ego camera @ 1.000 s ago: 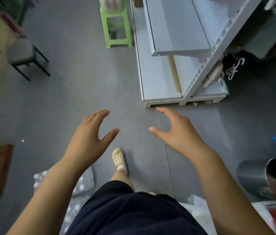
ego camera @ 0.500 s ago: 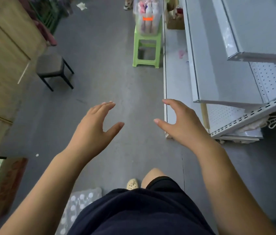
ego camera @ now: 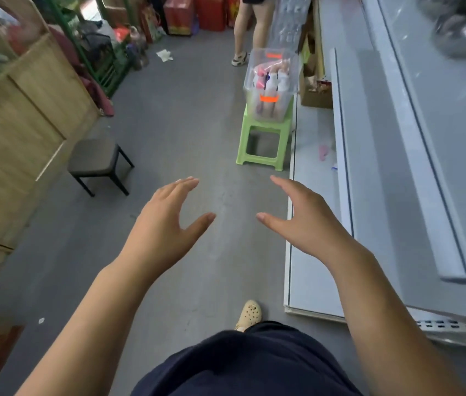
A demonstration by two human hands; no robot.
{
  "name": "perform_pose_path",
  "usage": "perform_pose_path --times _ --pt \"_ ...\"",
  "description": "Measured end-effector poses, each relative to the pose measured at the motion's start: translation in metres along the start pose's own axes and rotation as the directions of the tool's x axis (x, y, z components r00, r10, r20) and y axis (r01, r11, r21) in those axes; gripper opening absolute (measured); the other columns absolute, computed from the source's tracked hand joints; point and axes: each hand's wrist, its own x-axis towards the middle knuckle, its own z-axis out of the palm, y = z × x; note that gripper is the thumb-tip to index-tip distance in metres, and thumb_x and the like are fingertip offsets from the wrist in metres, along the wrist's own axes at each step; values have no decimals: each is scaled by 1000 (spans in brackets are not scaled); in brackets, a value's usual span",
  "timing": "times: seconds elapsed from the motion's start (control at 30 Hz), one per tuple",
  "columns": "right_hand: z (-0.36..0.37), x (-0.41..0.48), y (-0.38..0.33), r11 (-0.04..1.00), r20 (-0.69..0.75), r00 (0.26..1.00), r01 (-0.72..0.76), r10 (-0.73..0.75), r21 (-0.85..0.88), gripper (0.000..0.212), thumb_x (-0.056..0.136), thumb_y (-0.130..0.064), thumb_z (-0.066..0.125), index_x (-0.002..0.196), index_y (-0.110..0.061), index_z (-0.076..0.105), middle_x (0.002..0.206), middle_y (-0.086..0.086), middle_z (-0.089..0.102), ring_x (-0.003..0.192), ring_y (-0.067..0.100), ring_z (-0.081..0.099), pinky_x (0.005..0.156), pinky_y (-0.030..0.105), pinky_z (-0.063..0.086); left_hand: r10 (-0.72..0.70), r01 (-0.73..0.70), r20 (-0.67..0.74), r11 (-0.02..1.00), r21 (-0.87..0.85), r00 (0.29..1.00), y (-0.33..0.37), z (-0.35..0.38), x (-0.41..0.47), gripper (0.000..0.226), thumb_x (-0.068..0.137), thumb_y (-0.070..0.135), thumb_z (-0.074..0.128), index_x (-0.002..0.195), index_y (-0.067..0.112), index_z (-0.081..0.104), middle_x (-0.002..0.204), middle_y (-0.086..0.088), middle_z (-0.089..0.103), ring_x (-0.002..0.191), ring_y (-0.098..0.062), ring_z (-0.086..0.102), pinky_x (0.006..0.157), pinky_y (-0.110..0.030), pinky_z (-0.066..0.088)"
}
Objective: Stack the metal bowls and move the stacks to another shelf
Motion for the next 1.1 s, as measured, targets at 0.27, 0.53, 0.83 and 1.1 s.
perform_pose_path --times 0.27,0.53,0.83,1.1 --pt "-57 134 13 998 -3 1000 31 -31 -52 78 89 -44 76 156 -30 39 160 -12 41 146 9 38 104 16 25 -11 10 -58 1000 -17 998 13 5 129 72 90 49 70 152 24 42 155 6 47 146 -15 37 118 -35 32" --pt "-64 228 37 991 6 992 -125 126 -42 77 91 -45 74 157 -30 37 162 -11 38 147 9 37 103 17 26 36 -37 89 999 8 995 -6 24 260 76 90 50 71 154 28 37 158 7 43 146 -16 37 118 -36 33" --pt "-111 335 21 951 -317 897 -284 308 122 70 90 -42 76 151 -30 45 153 -11 48 146 14 39 105 21 31 353 -364 209 931 14 912 4 -9 462 73 90 46 73 152 27 41 151 8 49 139 -17 44 109 -30 37" --pt "-145 355 36 863 -408 762 -423 503 275 73 89 -44 77 152 -35 42 138 -18 51 137 4 46 99 17 31 543 -538 361 834 -124 758 57 40 573 73 87 43 76 151 27 43 151 6 51 138 -18 47 101 -24 35"
